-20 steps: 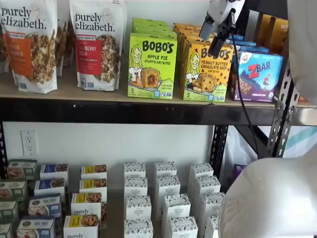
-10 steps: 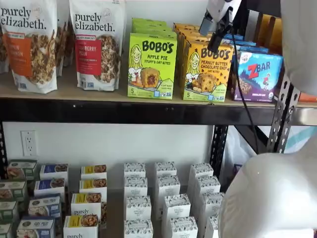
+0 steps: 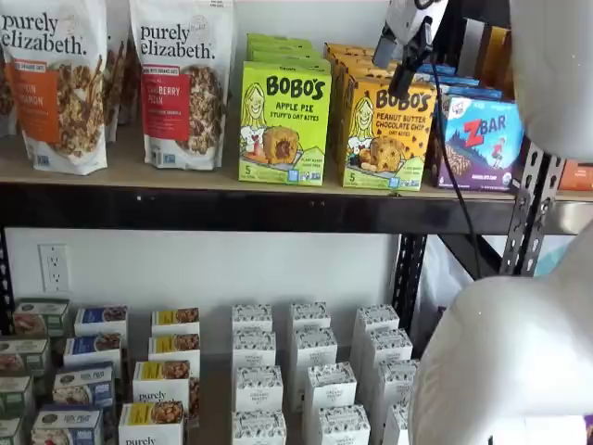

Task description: Pick up the orange box on the top shelf, the fifth box from the left

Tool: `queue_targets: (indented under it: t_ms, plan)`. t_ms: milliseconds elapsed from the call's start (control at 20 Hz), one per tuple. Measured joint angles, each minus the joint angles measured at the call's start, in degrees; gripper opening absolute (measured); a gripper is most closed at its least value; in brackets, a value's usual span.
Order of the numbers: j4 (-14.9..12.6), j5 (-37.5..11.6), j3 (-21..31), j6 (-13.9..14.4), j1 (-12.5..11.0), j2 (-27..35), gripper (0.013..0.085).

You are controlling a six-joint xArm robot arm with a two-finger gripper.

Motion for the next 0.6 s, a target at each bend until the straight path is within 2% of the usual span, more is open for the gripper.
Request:
queue_targets:
  t_ms: [300, 600]
  plan:
    - [-2.2, 2.1, -3.2, -0.3, 0.1, 3.1, 0.0850]
    - [-3.5, 1.9, -3.7, -0.7, 0.2, 4.4, 0.0850]
